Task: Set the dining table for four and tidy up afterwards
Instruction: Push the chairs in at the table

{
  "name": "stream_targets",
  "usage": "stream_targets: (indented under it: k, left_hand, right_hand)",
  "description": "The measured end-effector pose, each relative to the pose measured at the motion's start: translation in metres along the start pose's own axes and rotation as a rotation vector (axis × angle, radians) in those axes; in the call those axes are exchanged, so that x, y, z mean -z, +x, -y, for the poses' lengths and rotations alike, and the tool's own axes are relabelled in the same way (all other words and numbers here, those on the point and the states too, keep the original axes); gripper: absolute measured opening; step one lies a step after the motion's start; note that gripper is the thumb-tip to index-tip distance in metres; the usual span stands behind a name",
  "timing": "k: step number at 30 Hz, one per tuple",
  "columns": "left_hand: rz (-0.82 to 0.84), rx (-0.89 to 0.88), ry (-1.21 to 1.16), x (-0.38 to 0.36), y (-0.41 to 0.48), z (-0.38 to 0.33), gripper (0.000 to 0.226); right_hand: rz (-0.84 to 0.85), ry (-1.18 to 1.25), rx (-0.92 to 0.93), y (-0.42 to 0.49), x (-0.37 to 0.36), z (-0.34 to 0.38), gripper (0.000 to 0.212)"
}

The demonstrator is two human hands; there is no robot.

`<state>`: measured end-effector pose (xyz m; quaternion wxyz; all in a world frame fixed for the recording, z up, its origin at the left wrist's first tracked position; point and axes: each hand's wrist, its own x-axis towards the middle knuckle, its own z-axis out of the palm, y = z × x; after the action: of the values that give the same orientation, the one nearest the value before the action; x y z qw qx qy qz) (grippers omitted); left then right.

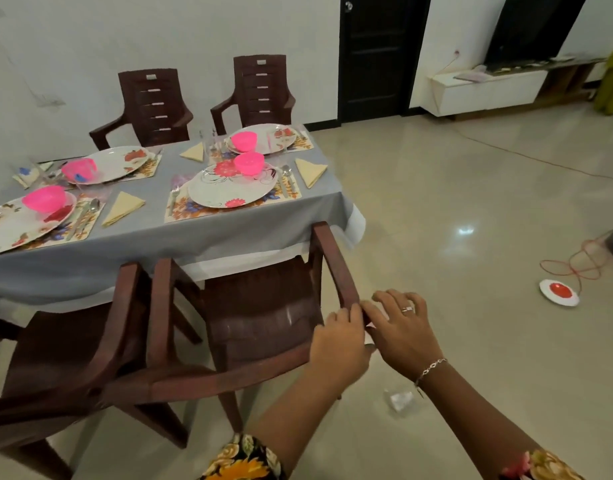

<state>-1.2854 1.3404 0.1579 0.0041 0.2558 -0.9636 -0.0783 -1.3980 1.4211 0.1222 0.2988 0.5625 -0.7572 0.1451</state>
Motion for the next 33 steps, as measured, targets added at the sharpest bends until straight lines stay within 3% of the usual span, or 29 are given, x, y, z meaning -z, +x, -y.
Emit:
stream_targets:
  k: [5, 7, 13, 21, 33]
  left_hand:
    - [-0.079, 0.003, 0.058, -0.021, 0.063, -0.089, 0.074]
    - [-0.008, -0.003, -0.011, -0.030, 0.088, -0.121, 0.074]
    - [0.159, 0.099, -0.061, -0.059, 0.155, -0.169, 0.061]
    - [0.197, 0.217, -0.118, -0.076, 0.273, -0.158, 0.055]
    - [0.084, 0.292, -0.163, -0.062, 0.551, -0.049, 0.049]
  right_hand:
    - [0.130, 0.017, -0.142, -0.032, 0.002, -0.109, 0.059]
    - [0.231, 0.050, -0.199, -0.050, 0.006, -0.152, 0.067]
    - [0.422, 0.077, -0.232, -0.074, -0.005, -0.249, 0.060]
    - [0.427, 0.131, -0.131, -0.020, -0.088, -0.316, 0.053]
    - [0.387, 0.141, 0.094, 0.221, -0.295, -0.426, 0.053]
